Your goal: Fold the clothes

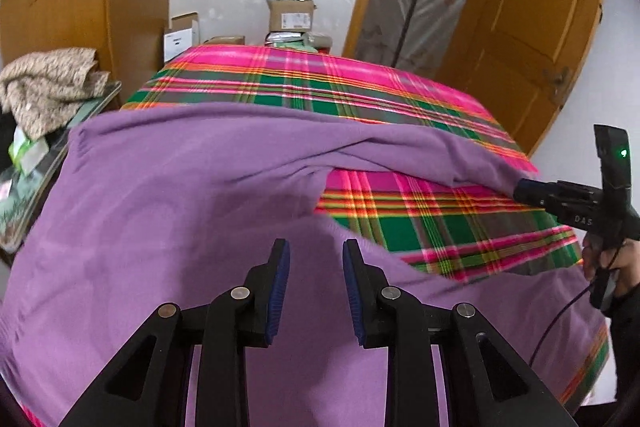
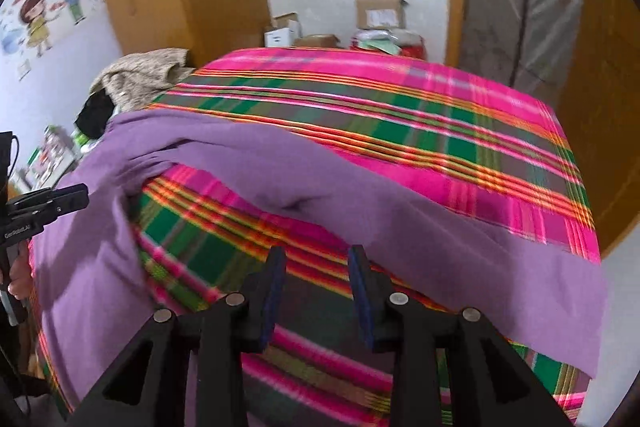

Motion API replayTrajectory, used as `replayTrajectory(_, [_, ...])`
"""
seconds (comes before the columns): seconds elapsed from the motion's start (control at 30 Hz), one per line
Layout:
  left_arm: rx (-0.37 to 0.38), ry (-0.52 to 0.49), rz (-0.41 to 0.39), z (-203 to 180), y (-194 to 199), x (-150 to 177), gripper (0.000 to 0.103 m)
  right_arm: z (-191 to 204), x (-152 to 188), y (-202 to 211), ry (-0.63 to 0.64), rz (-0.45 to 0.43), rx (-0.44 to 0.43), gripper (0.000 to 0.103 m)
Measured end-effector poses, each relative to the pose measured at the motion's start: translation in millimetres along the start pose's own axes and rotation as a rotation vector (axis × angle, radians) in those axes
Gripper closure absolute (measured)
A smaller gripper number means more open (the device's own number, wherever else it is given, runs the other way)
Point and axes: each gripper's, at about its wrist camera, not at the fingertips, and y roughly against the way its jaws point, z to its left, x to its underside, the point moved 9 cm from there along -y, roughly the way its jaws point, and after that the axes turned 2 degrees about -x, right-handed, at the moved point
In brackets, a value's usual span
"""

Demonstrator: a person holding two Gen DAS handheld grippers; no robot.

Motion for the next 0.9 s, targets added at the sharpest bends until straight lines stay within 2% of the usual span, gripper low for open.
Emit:
replayTrajectory(0.2, [-0.035, -0.055, 0.045, -9, -43, -21, 0.074, -19, 8, 1, -0.043, 0.003, 0.005, 0.070])
replayTrajectory(0.37, [-0.079, -0.115, 0.087, -15, -79, -24, 0.074, -35, 14, 3, -0.079, 0.006, 0.010, 0.070])
replayTrajectory(0.43, [-0.103, -0.148, 0.065, -18, -85, -28, 0.075, -42, 17, 3, -0.094, 0.007, 0.012, 0.070])
replayTrajectory(0.47, [-0.116, -0.162, 0.065, -20, -87, -29, 0.080, -45, 18, 3, -0.101, 0.007, 0.013, 0.070])
replayTrajectory(0.5, [-0.130, -0.177, 0.065, -21, -89, -29, 0.091, -48, 19, 3, -0.108, 0.008, 0.013, 0.070])
replayTrajectory(0.57, [-0.163, -0.197, 0.064, -20, -90, -30, 0.100, -55, 22, 4, -0.123, 0.009, 0.015, 0.070])
replayTrajectory(0.67, [-0.119, -0.202, 0.064, -19, -83, -27, 0.101, -64, 20, 8, -0.148, -0.006, 0.024, 0.070])
replayTrajectory(0.77, [-0.057, -0.214, 0.028, -20, -61, -23, 0.101, -73, 19, 15, -0.157, -0.027, 0.031, 0.070])
replayTrajectory(0.9, [-0.034, -0.237, -0.014, -15, -31, -15, 0.101, -86, 12, 20, -0.174, -0.042, 0.042, 0.070])
